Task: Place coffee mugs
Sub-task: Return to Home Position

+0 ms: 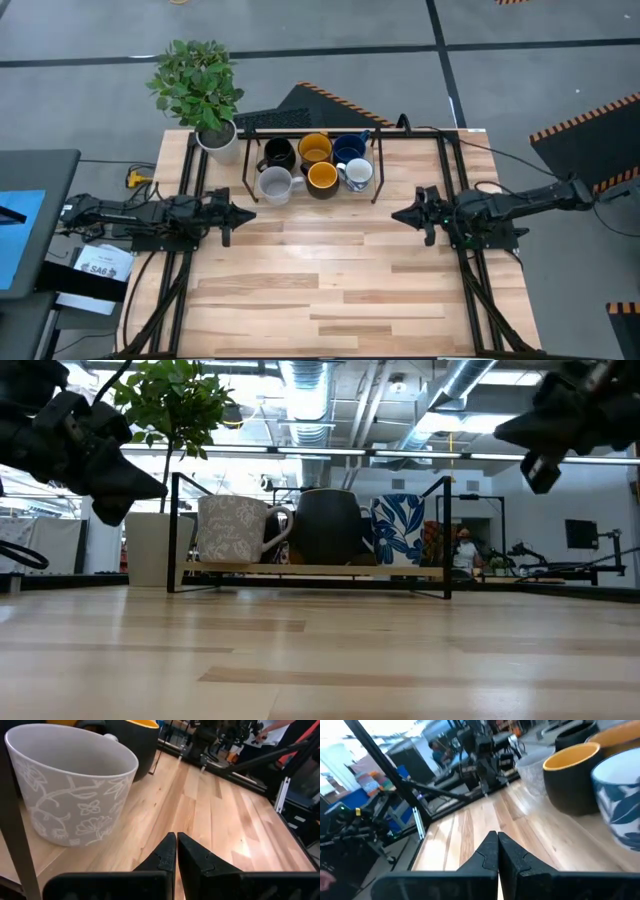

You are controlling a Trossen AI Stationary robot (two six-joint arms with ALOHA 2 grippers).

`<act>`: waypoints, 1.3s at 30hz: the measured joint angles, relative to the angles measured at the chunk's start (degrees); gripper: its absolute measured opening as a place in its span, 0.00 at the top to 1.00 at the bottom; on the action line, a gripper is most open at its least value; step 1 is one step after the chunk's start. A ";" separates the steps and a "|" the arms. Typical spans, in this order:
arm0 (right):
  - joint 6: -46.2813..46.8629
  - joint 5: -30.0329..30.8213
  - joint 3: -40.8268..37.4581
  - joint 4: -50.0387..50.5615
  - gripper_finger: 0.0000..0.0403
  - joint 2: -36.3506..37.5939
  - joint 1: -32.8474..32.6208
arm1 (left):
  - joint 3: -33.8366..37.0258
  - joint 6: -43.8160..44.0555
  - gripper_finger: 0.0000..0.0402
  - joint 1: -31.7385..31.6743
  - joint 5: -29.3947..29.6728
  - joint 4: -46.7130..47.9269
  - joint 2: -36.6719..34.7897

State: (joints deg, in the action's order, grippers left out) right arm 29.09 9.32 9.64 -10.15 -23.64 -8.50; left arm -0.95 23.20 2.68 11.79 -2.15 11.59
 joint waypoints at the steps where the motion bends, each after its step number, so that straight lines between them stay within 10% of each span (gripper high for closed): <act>1: -0.35 0.00 -1.17 0.17 0.95 2.21 0.17 | 0.00 -0.02 1.00 0.00 -0.01 0.02 0.02; 12: -3.71 0.52 -9.10 7.02 0.95 20.99 1.02 | -0.02 -0.02 1.00 0.00 0.00 0.09 0.00; 39: -14.11 0.94 -9.21 7.71 0.86 21.80 1.04 | -0.04 -0.02 1.00 0.00 -0.02 0.13 0.00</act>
State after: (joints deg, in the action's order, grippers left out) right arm 14.98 10.26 0.43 -2.44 -1.85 -7.46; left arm -0.99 23.18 2.68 11.77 -2.02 11.60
